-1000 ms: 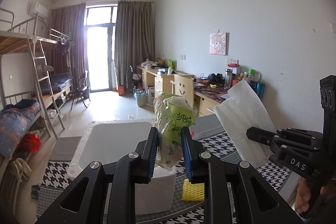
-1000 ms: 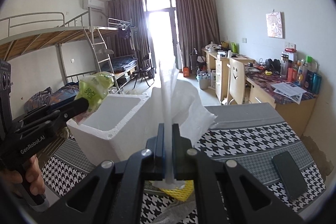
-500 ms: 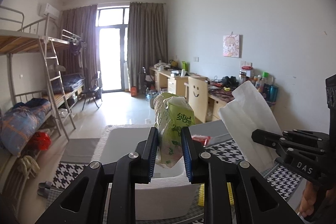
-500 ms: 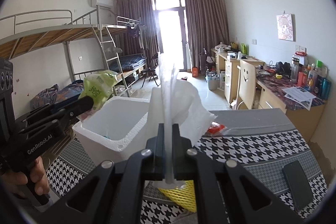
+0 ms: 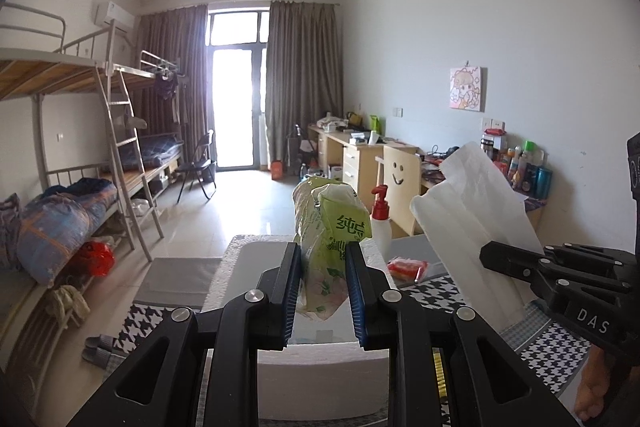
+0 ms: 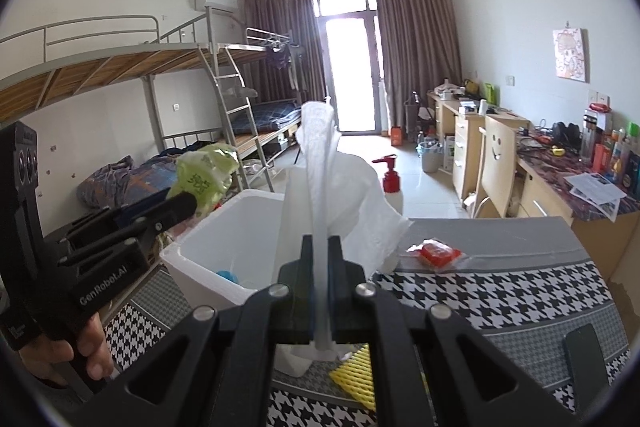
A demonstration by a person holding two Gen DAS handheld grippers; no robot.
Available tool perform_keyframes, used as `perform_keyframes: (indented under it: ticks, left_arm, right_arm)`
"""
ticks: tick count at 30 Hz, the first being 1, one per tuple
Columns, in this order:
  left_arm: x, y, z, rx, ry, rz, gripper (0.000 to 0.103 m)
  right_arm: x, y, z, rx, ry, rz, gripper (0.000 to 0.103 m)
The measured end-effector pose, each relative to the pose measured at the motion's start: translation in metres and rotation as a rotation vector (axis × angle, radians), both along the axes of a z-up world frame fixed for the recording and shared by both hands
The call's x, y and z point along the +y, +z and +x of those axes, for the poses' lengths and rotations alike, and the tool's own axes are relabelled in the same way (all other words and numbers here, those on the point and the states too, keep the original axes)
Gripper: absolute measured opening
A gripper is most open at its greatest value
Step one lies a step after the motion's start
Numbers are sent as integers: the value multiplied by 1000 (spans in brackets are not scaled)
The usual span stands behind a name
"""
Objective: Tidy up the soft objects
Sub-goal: 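Open the left tool over the foam box to drop the tissue pack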
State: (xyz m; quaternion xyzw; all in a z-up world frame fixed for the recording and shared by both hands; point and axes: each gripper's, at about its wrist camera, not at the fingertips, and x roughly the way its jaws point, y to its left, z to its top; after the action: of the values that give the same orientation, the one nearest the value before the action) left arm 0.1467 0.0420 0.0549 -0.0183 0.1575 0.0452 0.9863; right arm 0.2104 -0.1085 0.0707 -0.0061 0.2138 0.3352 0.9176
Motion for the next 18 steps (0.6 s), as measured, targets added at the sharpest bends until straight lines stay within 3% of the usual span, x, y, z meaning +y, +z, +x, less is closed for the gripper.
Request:
perform_keyframes:
  ticks: [18]
  left_arm:
    - [15, -10, 22, 45, 23, -12, 24]
  right_arm:
    - [26, 3, 14, 34, 66, -20, 7]
